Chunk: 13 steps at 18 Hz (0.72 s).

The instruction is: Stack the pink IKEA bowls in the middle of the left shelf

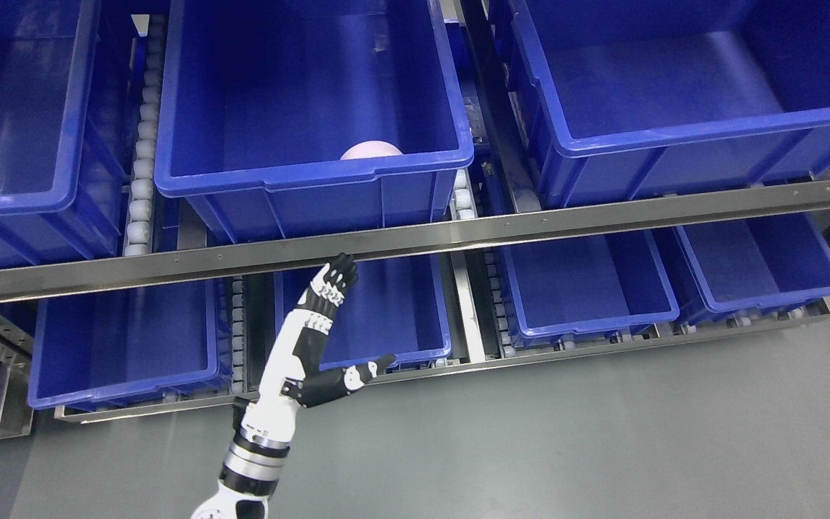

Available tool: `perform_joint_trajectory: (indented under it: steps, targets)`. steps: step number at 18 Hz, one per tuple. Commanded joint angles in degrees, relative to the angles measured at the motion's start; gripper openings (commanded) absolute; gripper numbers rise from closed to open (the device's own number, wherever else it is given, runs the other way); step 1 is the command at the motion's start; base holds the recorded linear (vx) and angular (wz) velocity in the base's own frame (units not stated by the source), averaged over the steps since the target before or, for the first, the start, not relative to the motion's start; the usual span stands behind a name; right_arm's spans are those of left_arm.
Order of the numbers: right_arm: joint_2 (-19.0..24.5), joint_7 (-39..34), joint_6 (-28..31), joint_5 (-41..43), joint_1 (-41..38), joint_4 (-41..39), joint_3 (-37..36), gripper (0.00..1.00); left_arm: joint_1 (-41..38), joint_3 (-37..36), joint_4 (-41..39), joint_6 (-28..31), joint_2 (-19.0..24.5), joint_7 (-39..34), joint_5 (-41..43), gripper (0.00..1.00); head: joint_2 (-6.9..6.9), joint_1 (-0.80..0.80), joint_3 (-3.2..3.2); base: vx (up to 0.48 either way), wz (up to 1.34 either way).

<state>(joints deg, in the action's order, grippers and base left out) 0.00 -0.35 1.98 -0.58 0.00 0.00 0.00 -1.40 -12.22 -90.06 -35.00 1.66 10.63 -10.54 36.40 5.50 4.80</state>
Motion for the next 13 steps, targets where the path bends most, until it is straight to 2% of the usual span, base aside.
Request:
perform_joint_trajectory:
  steps: [1,5,13]
  targets:
    - [-1.0,0.0,-0.05,0.58,-1.67,-1.93,-0.62,1.0,1.48,8.26,-0.99,0.8,0.8,0.01,-0.01,1.0,0.0,0.0,0.0,0.0,0.0]
    - [-1.0,0.0,0.04,0.58,-1.67,-1.93,-0.62,1.0,4.03,10.02,-0.9,3.53,0.71,0.01,-0.01,1.0,0.0,0.0,0.0,0.0,0.0]
    - [-1.0,0.0,-0.05,0.58,-1.67,-1.93,-0.62,1.0,5.0,10.46,-0.9,4.15,0.71,0.01,-0.01,1.0,0.0,0.0,0.0,0.0,0.0]
